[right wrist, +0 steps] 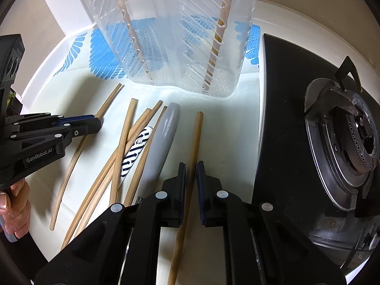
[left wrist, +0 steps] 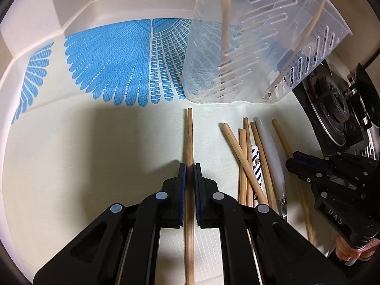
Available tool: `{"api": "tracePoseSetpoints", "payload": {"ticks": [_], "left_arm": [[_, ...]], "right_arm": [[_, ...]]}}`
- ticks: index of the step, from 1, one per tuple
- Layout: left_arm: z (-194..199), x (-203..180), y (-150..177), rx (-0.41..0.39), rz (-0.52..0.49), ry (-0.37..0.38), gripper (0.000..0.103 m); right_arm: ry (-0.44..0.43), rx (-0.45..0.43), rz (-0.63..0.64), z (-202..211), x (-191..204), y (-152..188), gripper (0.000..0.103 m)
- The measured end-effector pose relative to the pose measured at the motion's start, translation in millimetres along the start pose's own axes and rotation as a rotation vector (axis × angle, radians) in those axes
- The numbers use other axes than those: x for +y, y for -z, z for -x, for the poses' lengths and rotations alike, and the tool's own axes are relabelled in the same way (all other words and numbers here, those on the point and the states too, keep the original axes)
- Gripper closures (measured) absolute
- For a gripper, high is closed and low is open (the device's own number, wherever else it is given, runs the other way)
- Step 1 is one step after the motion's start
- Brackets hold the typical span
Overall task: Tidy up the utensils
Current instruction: 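Close the left tool on another chopstick while the right tool grasps one too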
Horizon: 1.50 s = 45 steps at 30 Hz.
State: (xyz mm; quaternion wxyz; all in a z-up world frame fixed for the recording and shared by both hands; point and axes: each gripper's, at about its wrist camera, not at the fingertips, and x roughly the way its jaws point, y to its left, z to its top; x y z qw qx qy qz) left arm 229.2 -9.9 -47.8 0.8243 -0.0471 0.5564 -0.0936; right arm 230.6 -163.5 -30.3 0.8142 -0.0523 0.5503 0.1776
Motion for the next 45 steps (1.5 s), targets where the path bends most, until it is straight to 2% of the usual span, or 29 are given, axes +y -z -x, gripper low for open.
{"api": "tracePoseSetpoints", "payload": {"ticks": [5, 7, 10, 14, 45], "left_arm": [[-2.6, -5.8, 0.4, -0.004, -0.011, -0.009, 0.096], [-3.0, -7.3, -1.6, -0.004, -0.011, -0.012, 0.096], [1.4, -3.5, -0.6, -0.01, 0.002, -0.026, 0.096], [6.7, 6.4, 1.9, -0.016, 0.024, -0.054, 0.096], [8.1, 10.4, -0.2, -0.023, -0.007, -0.066, 0.096]], "right_arm": [[0.019, -0.003, 0.028, -0.2, 11.1, 4.9, 0.092], [0.018, -0.002, 0.028, 0.0, 11.8, 5.2, 0.094], [0.006, -0.005, 0.023, -0.3, 12.2, 5.0, 0.096], [0.037, -0.01, 0.012, 1.3, 7.9, 4.5, 0.096], [0.048, -0.012, 0.046, -1.3, 10.7, 2.3, 0.095]]}}
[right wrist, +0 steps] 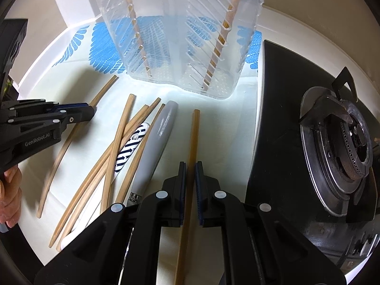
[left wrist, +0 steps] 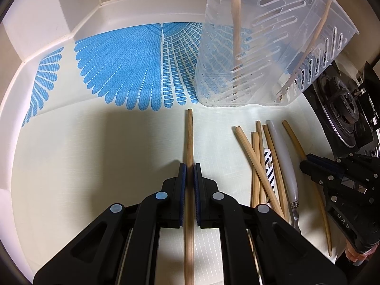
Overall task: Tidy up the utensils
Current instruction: 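Close the left tool on another chopstick while the right tool grasps one too, then lift the left tool's chopstick toward the clear holder while the right tool carries its own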
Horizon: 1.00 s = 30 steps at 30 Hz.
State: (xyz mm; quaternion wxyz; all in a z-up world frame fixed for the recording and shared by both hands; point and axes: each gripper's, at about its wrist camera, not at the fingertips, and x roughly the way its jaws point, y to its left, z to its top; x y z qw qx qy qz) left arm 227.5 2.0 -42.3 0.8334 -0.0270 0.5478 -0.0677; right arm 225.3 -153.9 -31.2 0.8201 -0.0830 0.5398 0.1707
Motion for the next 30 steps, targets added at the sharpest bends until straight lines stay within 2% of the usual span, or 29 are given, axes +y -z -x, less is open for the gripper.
{"api": "tracePoseSetpoints", "payload": {"ticks": [6, 12, 21, 26, 30], "left_arm": [[0.1, 0.6, -1.0, -0.001, 0.003, 0.005, 0.096], [13.5, 9.1, -0.6, -0.026, 0.024, 0.035, 0.096], [56.8, 13.5, 1.5, -0.109, 0.051, 0.101, 0.096], [83.9, 9.0, 4.2, -0.172, 0.048, 0.129, 0.096], [105.2, 1.5, 6.8, -0.238, 0.024, 0.118, 0.096]], "right_arm": [[0.008, -0.005, -0.013, 1.1, 1.3, 0.3, 0.096], [-0.061, -0.053, -0.067, 18.9, -5.7, 1.5, 0.097], [-0.166, -0.185, -0.125, 66.5, -26.9, 5.3, 0.096], [-0.192, -0.265, -0.138, 94.8, -38.0, 12.8, 0.096], [-0.177, -0.357, -0.13, 121.3, -38.6, 15.5, 0.096]]}}
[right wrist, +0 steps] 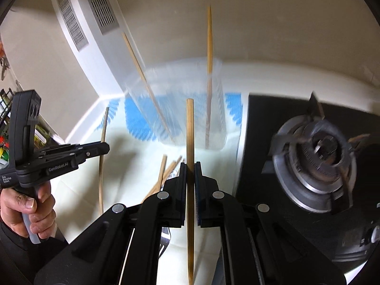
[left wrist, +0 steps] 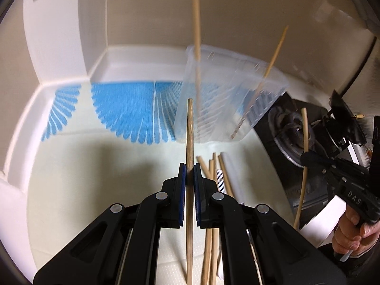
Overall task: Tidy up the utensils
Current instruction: 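Lift the left tool's chopstick toward the clear holder while the right tool carries its own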
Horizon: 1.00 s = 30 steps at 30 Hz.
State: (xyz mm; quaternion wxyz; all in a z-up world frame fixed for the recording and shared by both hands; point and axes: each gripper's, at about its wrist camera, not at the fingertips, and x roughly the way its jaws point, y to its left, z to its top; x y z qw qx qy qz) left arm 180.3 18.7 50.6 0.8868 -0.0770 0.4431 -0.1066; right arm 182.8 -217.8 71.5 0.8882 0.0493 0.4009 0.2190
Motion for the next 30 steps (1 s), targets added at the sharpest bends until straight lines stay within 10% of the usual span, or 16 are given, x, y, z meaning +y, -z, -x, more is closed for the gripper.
{"api": "tracePoseSetpoints", "payload": {"ticks": [6, 30], "left_arm": [[29.7, -13.9, -2.0, -0.081, -0.038, -0.001, 0.096], [52.8, -32.2, -16.2, -0.194, -0.102, 0.001, 0.096]], "right_arm": [[0.013, -0.142, 0.061, 35.9, 15.8, -7.9, 0.096], [0.083, -0.254, 0.052, 52.0, 14.9, -23.1, 0.096]]}}
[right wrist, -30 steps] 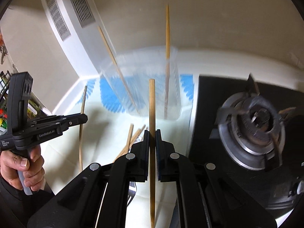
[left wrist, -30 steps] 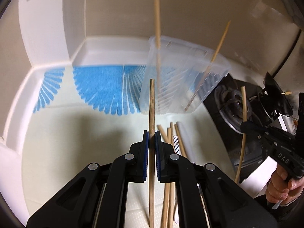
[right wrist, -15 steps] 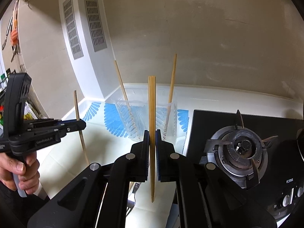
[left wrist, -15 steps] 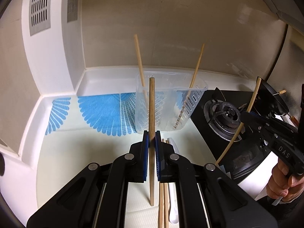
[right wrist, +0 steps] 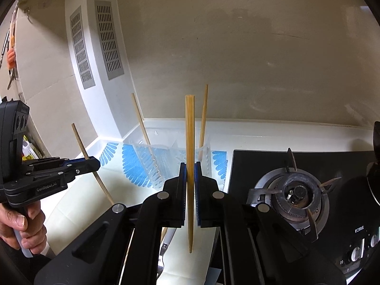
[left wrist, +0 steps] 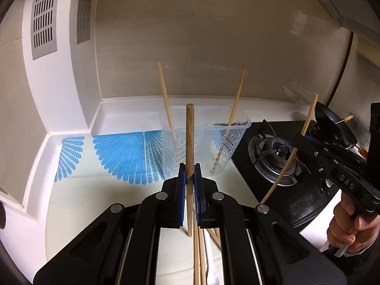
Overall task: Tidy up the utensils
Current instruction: 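Lift the left tool's chopstick toward the clear holder while the right tool carries its own, then open the left tool to drop its chopstick into the holder while the right tool opens too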
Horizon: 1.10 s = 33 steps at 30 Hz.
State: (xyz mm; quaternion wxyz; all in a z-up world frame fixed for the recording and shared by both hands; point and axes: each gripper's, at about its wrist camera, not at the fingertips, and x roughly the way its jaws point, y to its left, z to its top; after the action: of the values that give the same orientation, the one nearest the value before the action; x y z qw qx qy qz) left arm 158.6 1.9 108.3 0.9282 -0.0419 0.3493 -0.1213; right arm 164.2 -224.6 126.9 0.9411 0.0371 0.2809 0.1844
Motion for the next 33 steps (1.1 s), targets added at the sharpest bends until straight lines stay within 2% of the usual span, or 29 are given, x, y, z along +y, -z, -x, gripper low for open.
{"api": "tracePoseSetpoints", "payload": {"ticks": [10, 16, 21, 24, 27, 33], "left_arm": [[28.1, 8.6, -33.2, -0.055, 0.048, 0.011, 0.096], [48.9, 11.9, -74.8, -0.091, 0.046, 0.017, 0.096], [57.5, 3.7, -119.6, -0.126, 0.017, 0.011, 0.096], [52.4, 0.8, -144.9, -0.146, 0.004, -0.012, 0.096], [36.1, 2.0, -161.6, -0.133, 0.002, -0.027, 0.096], [-1.5, -1.9, -167.9, -0.073, -0.056, -0.043, 0.096]], "right_arm": [[0.003, -0.07, -0.024, 17.8, 7.6, -33.7, 0.097], [0.006, -0.149, -0.03, 33.8, 17.0, -82.2, 0.097], [0.061, -0.227, 0.016, 31.2, 28.7, -130.6, 0.097], [0.053, -0.229, 0.008, 15.2, 30.0, -147.7, 0.097], [0.057, -0.222, -0.004, -3.1, 26.3, -149.9, 0.097], [0.072, -0.171, 0.043, -32.9, 18.4, -135.7, 0.097]]}}
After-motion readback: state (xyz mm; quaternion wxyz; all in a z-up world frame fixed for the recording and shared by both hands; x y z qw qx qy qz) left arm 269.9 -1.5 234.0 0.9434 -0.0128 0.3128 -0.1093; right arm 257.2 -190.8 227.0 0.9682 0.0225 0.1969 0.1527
